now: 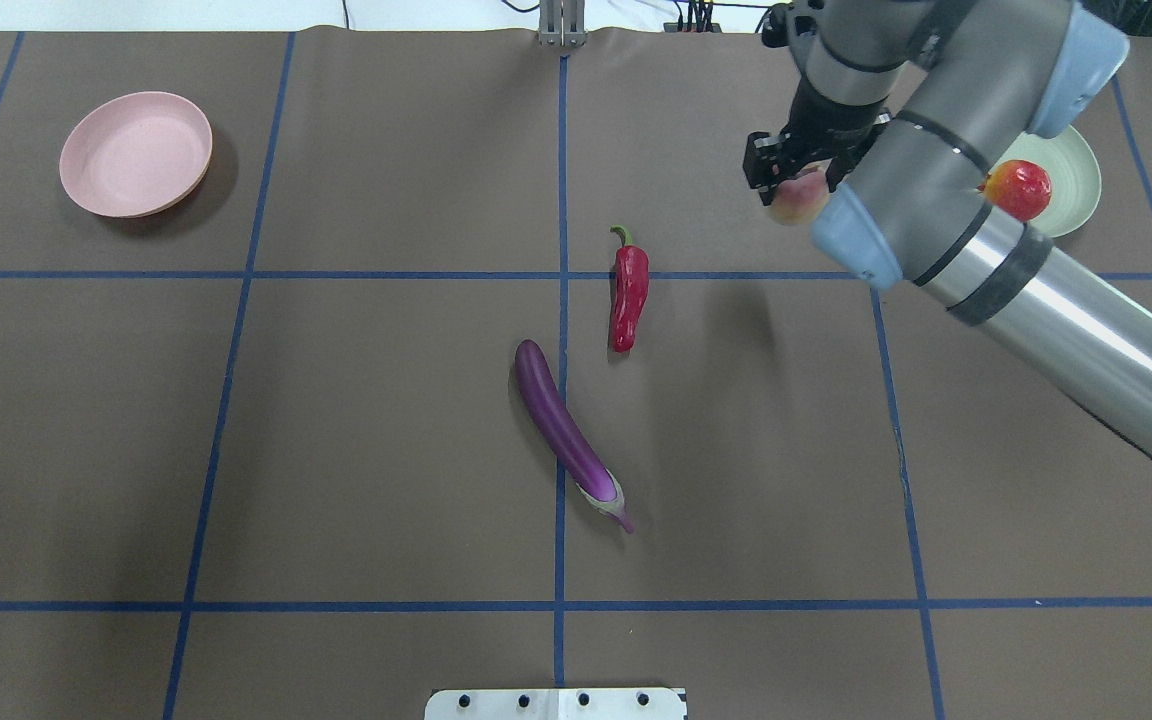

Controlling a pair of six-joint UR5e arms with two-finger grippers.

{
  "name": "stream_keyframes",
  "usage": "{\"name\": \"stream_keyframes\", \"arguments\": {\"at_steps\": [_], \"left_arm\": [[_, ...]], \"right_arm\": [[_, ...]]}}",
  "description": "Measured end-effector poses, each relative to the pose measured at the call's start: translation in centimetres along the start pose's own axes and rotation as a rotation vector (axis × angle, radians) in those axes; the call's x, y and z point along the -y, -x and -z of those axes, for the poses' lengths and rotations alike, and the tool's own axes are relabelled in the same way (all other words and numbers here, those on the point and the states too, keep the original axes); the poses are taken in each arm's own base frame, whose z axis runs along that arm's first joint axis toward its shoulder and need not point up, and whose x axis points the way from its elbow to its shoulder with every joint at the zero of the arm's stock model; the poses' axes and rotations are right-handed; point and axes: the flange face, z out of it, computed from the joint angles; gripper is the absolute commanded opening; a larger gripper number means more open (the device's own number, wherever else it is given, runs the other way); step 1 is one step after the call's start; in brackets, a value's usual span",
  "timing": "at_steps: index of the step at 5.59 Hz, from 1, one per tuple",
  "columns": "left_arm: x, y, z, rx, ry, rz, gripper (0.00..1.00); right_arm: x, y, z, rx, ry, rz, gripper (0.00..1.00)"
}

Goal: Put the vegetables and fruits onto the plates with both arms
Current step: 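Grasp the peach with the right gripper and lift it, then lower the peach onto the green plate and open the right gripper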

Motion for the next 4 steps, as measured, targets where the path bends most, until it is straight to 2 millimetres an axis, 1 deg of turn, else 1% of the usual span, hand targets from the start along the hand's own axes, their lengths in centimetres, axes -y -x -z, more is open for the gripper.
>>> {"name": "stream_keyframes", "arguments": {"at_steps": [1, 2, 3, 4], "left_arm": [[0.0, 0.0, -0.1, 0.000, 0.002, -0.001, 1.00], [-0.1, 0.0, -0.1, 0.000, 0.004, 0.000, 1.00], [-0.1, 0.0, -0.2, 0.000, 0.005, 0.001, 1.00], [-0.2, 0.0, -0.2, -0.001, 0.006, 0.001, 1.00]], "right_arm": [[1.7, -7.3, -2.6, 0.045, -0.020, 0.033, 0.00], [2.6, -14.5, -5.4, 0.054, -0.049, 0.059, 0.00], [2.9, -20.6, -6.5, 0.038, -0.057, 0.088, 0.00], [2.9, -25.2, -6.5, 0.018, -0.056, 0.099, 0.00]]}}
